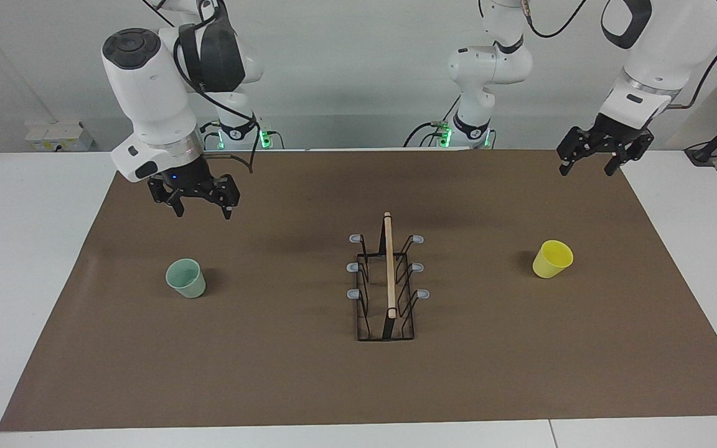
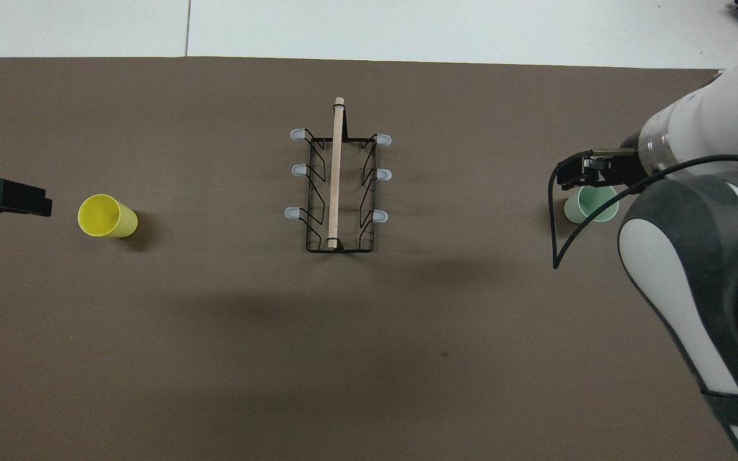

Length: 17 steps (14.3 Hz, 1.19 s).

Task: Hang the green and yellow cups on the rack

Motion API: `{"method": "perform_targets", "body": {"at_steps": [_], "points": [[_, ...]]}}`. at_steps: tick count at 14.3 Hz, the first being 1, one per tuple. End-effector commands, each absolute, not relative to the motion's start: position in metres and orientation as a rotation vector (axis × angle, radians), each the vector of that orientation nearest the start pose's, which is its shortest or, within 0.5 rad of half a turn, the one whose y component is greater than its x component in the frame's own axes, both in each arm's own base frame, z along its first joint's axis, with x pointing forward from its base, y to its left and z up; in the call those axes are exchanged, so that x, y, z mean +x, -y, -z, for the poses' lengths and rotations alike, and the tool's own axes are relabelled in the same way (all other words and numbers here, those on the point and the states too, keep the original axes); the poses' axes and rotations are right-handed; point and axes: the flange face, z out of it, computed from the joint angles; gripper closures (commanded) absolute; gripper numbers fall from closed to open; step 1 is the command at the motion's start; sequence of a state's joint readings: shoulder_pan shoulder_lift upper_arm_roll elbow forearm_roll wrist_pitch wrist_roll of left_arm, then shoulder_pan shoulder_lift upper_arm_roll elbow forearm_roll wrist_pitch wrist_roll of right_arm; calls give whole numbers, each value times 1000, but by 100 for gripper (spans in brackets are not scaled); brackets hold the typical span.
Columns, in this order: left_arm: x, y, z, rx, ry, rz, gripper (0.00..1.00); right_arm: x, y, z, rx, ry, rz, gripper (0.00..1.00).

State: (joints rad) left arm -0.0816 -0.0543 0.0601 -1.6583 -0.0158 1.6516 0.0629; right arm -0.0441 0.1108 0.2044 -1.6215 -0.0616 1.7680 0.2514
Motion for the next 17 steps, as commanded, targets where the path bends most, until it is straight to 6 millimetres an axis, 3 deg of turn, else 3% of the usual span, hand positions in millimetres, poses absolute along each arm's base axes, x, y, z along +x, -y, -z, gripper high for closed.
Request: {"method": "perform_targets", "body": {"at_steps": [1,9,13,17], "points": [[538,8,-621,-3141,-152,82,0,591,-87,-561,-3150,-158,60,0],[526,9,-621,-3147,-112,-12,0,590,-87,-562,-3151,-156,63,0],[532,6,-615,-3174,-75,-26,0,590,-87,-560,-3152,-153,56,0],[557,-6,-588,-3184,101,-103,0,589,-87,-561,-3155,-138,59,0]]}}
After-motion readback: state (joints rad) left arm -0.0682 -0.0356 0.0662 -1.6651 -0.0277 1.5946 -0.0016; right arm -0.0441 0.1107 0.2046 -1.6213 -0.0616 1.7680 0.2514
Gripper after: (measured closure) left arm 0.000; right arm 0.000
